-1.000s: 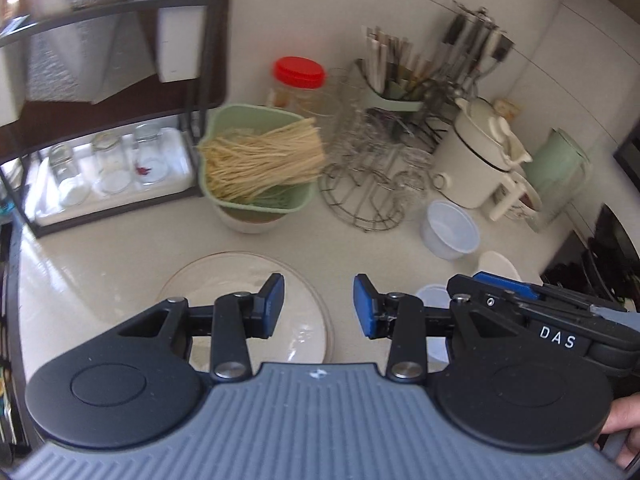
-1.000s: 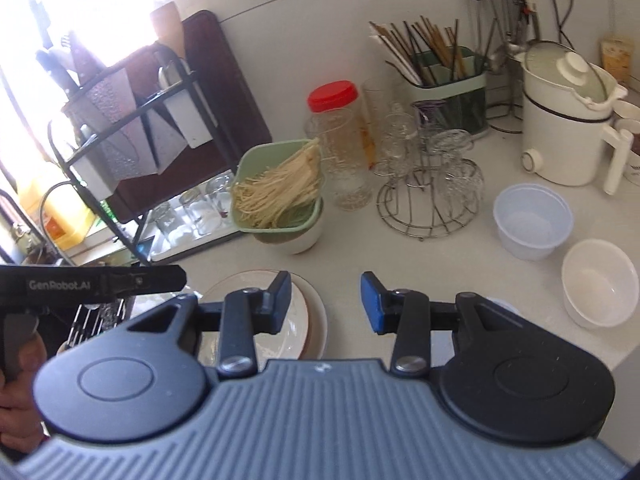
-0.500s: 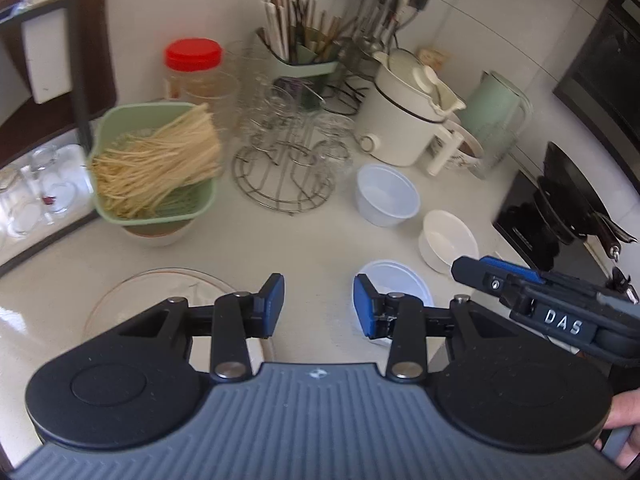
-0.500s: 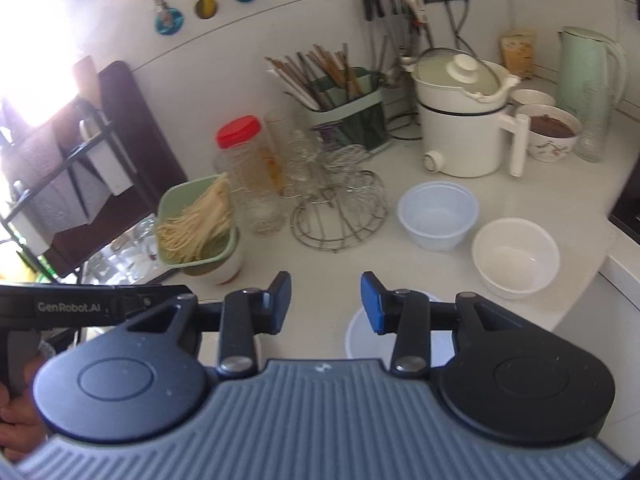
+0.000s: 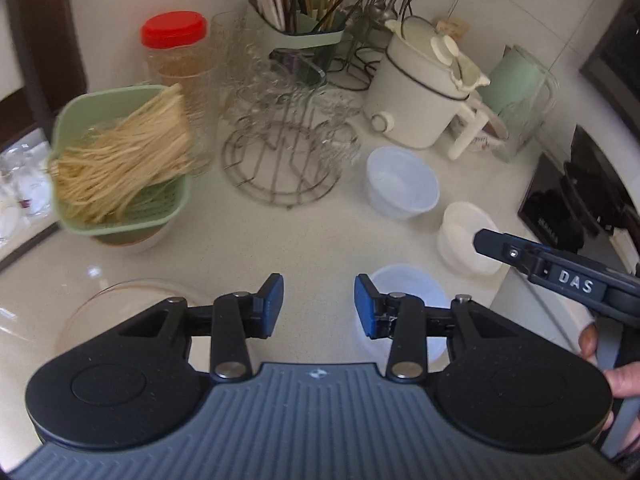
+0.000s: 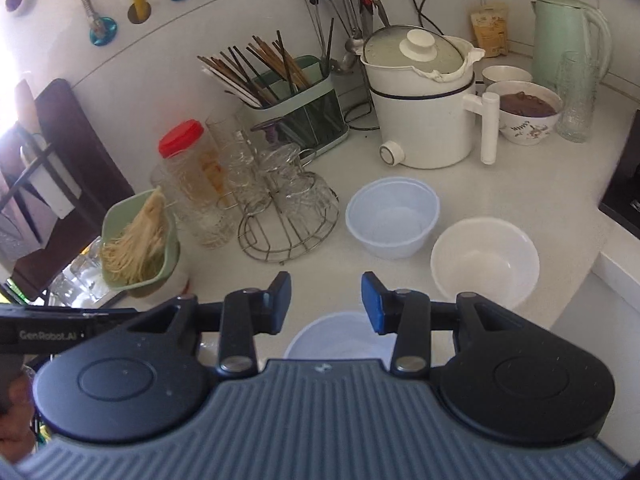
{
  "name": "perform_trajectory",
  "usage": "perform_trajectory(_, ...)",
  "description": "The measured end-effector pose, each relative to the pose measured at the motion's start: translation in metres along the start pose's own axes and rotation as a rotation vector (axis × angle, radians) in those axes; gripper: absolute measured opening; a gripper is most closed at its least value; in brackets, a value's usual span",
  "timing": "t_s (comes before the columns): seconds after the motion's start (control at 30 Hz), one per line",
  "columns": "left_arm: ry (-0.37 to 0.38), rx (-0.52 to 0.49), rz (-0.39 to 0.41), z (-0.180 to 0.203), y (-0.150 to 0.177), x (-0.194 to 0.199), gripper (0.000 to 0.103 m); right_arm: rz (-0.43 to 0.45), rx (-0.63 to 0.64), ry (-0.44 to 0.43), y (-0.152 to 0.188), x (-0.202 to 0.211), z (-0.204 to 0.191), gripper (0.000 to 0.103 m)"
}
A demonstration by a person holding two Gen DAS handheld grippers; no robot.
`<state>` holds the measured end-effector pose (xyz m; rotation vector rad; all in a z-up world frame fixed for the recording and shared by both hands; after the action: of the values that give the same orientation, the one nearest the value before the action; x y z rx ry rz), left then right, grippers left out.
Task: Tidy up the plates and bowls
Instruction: 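Move both open grippers away from the plates toward the plastic bowls, then close both grippers on the rim of the pale blue bowl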
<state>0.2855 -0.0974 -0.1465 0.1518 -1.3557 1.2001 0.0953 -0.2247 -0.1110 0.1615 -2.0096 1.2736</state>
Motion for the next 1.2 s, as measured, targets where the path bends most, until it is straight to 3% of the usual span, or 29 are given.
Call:
perform_trajectory(0.27,-0.019,0.049,-0.023,0.033,-0.029,-0.062,0.048,-0.068,0.074,-0.004,-0.040,-0.053,0.057,0.043)
perform_trajectory(0.53,-0.021,0.136,-0.009,0.049,-0.057,-0.118,0.063,-0.155,0.055,-0.013,-0.057,-0.109,0.103,0.043)
perform_trajectory(0.77,-0.008,0.234,-0.030,0.046,-0.066,-0.162,0.063,-0.211,-0.003,-0.032,-0.072,-0.149,0.125,0.043)
perform_trajectory(1.0,0.022,0.297,-0.040,0.052,-0.065,-0.192,0.062,-0.294,0.029,-0.044,-0.068,-0.189,0.134,0.042)
perform_trajectory(1.1,0.022,0.300,-0.029,0.057,-0.065,-0.201,0.054,-0.327,0.006,-0.083,-0.063,-0.201,0.137,0.042)
perform_trajectory(1.17,0.025,0.306,-0.029,0.059,-0.065,-0.209,0.052,-0.344,-0.019,-0.098,-0.061,-0.207,0.139,0.031)
perform_trajectory(1.2,0.022,0.315,-0.034,0.059,-0.064,-0.212,0.046,-0.350,-0.026,-0.102,-0.061,-0.209,0.139,0.029)
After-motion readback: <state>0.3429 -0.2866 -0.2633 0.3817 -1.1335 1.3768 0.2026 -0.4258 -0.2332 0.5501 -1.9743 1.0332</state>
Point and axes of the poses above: each gripper's, at about its wrist camera, not at the fingertips, and x roughly against the way its jaws point, z to its right, y to its underside, the point moved 6 cm from there along -x, roughly the way its jaws point, and after that the axes turned 4 degrees about x, right-handed, at the moved point
